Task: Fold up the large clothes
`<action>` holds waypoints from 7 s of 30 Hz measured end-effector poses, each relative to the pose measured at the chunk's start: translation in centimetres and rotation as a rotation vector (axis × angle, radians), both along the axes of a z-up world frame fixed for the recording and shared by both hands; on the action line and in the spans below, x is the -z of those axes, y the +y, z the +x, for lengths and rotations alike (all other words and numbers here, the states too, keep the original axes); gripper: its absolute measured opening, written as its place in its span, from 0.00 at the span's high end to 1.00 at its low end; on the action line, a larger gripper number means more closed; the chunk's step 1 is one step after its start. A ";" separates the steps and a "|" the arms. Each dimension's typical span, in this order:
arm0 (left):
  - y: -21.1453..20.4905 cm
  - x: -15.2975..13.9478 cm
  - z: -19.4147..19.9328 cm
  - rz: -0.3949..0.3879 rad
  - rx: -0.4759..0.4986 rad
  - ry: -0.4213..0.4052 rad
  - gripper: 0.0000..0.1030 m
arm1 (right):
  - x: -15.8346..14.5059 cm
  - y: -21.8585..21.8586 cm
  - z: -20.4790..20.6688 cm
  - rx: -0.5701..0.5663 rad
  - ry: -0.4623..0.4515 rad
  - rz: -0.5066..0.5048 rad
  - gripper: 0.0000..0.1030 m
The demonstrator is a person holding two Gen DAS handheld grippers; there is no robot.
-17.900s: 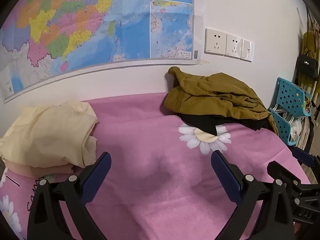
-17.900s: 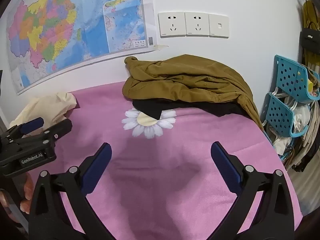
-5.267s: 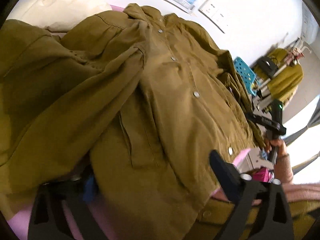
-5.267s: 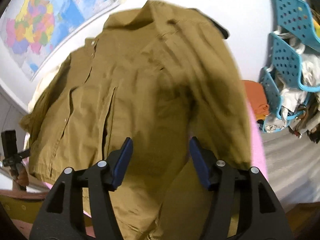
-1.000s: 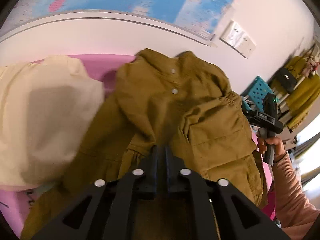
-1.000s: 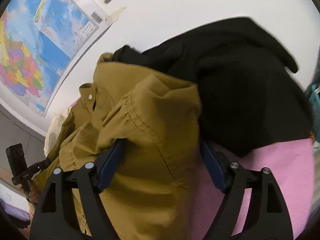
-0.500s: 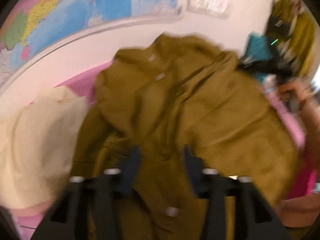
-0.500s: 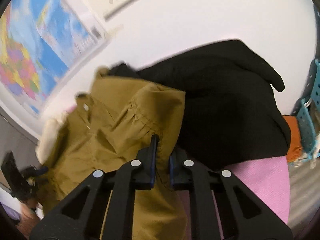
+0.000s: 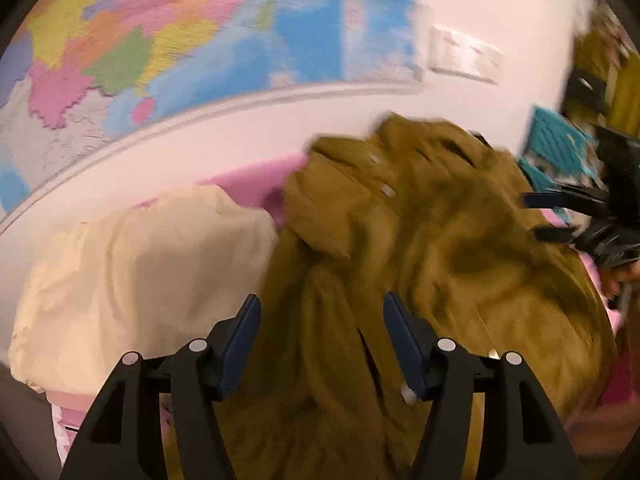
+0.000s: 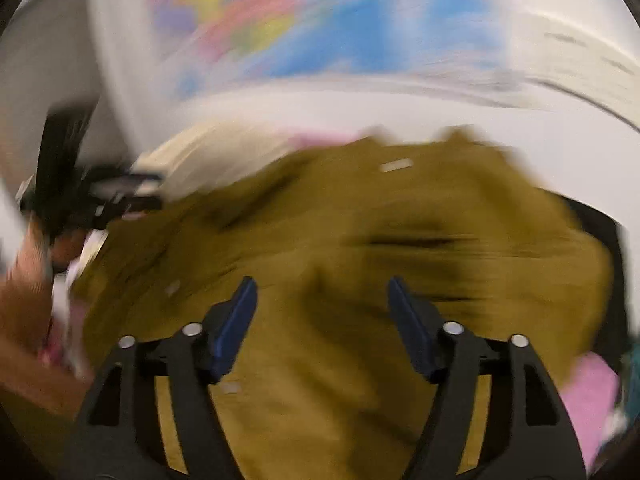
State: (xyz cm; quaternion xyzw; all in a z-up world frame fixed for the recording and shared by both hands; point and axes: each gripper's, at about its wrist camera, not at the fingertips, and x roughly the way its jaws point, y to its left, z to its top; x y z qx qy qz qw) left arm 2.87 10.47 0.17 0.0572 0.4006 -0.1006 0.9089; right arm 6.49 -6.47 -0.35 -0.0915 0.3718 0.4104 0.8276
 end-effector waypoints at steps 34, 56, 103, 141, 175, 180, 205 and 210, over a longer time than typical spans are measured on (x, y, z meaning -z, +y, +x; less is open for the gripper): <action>17.1 -2.1 0.8 -0.044 -0.506 -0.106 0.64 | 5.2 9.6 3.8 0.002 0.127 -0.008 0.56; 3.4 7.3 6.6 -0.208 -0.111 0.144 0.77 | 5.3 0.7 7.2 0.285 0.098 0.063 0.48; 15.9 -6.1 -8.8 -0.368 -0.148 -0.151 0.62 | -0.6 22.0 -9.0 -0.373 0.359 0.508 0.98; 1.8 4.0 12.3 -0.013 -0.233 0.056 0.47 | 4.9 -7.9 0.3 0.219 0.146 0.046 0.74; -2.9 8.7 7.5 0.070 -0.159 0.127 0.46 | 6.6 -17.2 9.8 0.577 0.242 0.113 0.70; -2.1 5.7 6.1 0.037 -0.158 0.043 0.46 | 3.5 -18.0 6.3 0.635 0.073 0.174 0.57; -2.2 6.2 3.8 0.016 -0.161 0.038 0.41 | 3.5 -13.7 3.8 0.464 0.068 0.131 0.49; 0.3 5.9 -0.1 -0.078 -0.189 0.006 0.41 | 8.0 -14.2 6.3 0.534 0.217 0.095 0.58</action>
